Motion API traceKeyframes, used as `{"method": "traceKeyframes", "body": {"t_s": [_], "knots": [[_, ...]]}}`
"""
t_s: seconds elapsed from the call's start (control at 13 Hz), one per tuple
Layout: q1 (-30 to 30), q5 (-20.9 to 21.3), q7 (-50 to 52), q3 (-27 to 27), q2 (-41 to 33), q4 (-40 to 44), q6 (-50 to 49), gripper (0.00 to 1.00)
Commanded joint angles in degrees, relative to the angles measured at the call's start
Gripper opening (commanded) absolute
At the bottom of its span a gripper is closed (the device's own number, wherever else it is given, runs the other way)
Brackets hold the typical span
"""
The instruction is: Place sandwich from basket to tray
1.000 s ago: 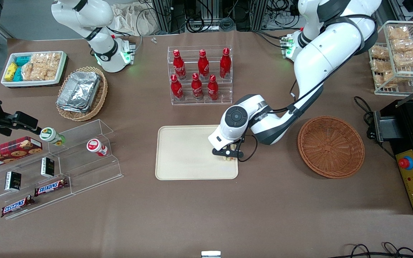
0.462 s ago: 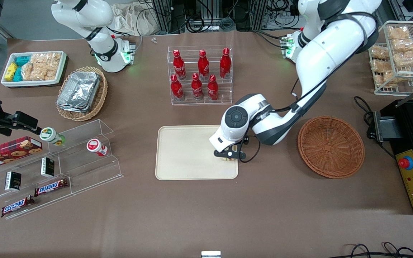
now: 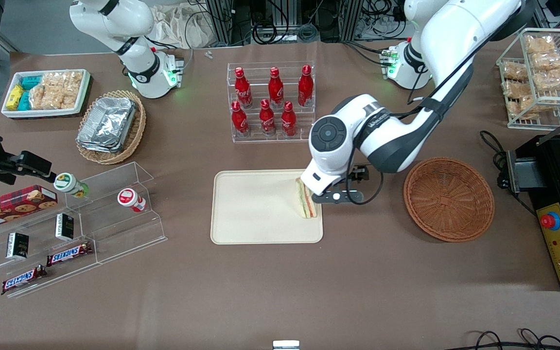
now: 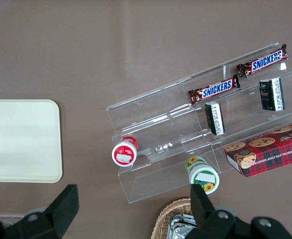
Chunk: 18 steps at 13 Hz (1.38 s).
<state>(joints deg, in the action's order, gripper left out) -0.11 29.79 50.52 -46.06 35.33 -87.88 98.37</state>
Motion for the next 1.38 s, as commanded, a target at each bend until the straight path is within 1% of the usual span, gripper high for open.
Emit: {"method": "traceKeyframes", "body": {"t_s": [0.0, 0.23, 0.38, 0.69, 0.77, 0.85, 0.92, 1.0, 1.15, 1.23, 1.31], "knots": [[1.6, -2.1, 1.2, 0.2, -1.3, 0.4, -5.6, 1.0], [6.5, -2.0, 0.9, 0.1, -5.2, -0.7, -6.7, 1.0], [10.5, -1.9, -1.7, 0.2, -6.6, -0.8, -7.0, 1.0], [18.9, -2.4, -13.2, 0.0, -10.4, -0.7, -8.6, 1.0], [19.6, -2.7, -16.6, 0.3, -11.8, -0.6, -9.1, 1.0], [19.5, -3.8, -20.1, 2.0, -12.7, -0.2, -10.1, 1.0], [18.5, -6.0, -23.6, 6.3, -14.7, 0.0, -10.4, 1.0], [15.7, -8.6, -27.5, 11.4, -17.0, 0.0, -10.1, 1.0], [8.7, -15.2, -35.9, 25.0, -21.6, -0.1, -9.8, 1.0], [5.3, -17.8, -39.2, 31.1, -23.0, -0.2, -9.8, 1.0], [2.6, -19.8, -41.4, 35.6, -24.2, -0.4, -9.8, 1.0]]}}
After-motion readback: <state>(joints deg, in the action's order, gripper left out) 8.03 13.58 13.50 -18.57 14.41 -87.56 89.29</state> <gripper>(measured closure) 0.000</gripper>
